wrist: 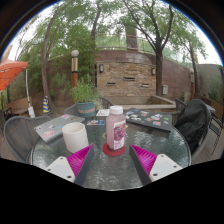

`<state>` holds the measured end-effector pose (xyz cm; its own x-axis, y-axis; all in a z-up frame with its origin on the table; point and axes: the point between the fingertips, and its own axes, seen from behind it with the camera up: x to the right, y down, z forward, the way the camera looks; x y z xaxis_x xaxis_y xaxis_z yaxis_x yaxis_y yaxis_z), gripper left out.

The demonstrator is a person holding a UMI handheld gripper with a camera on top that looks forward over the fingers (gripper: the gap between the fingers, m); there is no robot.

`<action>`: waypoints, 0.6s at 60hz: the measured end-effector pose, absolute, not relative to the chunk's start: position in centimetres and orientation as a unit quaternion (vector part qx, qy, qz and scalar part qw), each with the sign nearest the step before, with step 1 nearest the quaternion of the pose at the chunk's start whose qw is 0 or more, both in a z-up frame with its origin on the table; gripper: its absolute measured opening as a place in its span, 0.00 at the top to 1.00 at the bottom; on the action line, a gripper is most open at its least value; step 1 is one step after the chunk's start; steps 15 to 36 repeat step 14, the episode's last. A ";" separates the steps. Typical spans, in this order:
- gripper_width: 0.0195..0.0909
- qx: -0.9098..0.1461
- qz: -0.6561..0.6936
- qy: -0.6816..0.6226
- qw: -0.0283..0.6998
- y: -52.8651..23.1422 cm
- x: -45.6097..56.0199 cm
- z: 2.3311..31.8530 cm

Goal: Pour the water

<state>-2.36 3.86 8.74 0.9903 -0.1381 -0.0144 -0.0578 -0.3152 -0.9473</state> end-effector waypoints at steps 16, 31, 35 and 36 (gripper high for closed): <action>0.15 -0.791 0.006 0.057 0.609 -6.3 -6.8 10.4; 0.15 -0.791 0.006 0.057 0.609 -6.3 -6.8 10.4; 0.15 -0.791 0.006 0.057 0.609 -6.3 -6.8 10.4; 0.15 -0.791 0.006 0.057 0.609 -6.3 -6.8 10.4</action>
